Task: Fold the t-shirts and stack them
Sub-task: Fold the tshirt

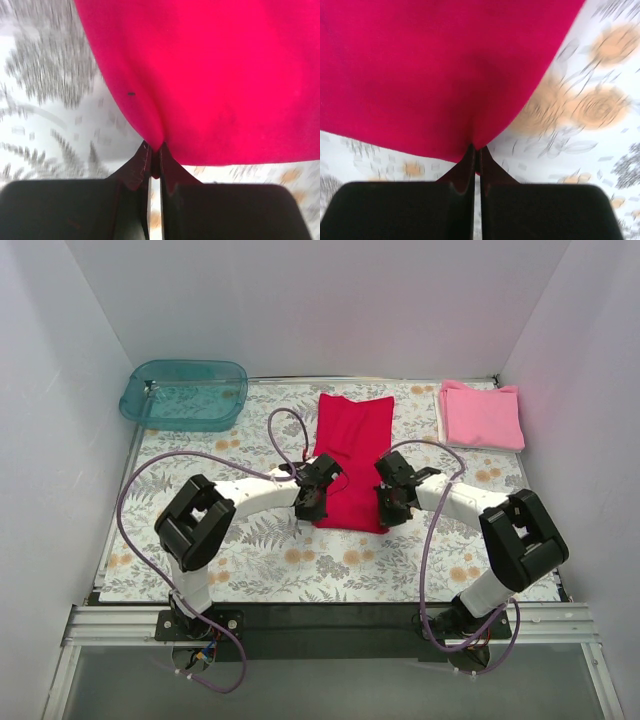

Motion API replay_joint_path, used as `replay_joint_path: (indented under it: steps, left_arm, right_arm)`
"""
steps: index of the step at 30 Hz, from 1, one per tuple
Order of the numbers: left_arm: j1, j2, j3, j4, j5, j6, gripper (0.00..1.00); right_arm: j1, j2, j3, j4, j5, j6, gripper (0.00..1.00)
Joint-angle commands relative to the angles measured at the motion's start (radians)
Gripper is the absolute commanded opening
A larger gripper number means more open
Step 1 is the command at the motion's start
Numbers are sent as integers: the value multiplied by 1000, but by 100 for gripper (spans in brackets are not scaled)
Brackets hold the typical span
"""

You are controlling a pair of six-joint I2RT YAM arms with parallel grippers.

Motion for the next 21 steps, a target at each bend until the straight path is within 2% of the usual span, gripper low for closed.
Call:
replay_joint_path:
  steps: [1,3,6,8,12,14,17,21]
  left_arm:
    - [-19,-13,-126,-352,176,71,0]
    - [-32,-71,-141,-454,187,89,0]
    - [-52,-200,-167,-574,291,86,0]
    - [-68,-293,-184,-619,393,64,0]
    - [-114,-381,-216,-691,504,26,0]
    - [-113,-394,-206,-690,512,18,0]
    - [-92,-365,-127,-696,438,7,0]
    - [-8,-329,-14,-671,353,6,0]
  right_arm:
    - [38,-21,-65,-338,-178,-59,1]
    - [57,-89,-77,-439,-225,-70,1]
    - [98,-158,-70,-550,-273,-78,1]
    - [124,-215,-70,-643,-311,-78,1]
    - [141,-287,-67,-723,-387,-79,1]
    - [141,-287,-33,-749,-396,-85,1]
    - [140,-244,80,-811,-315,-110,1]
    - [121,-154,260,-874,-217,-144,1]
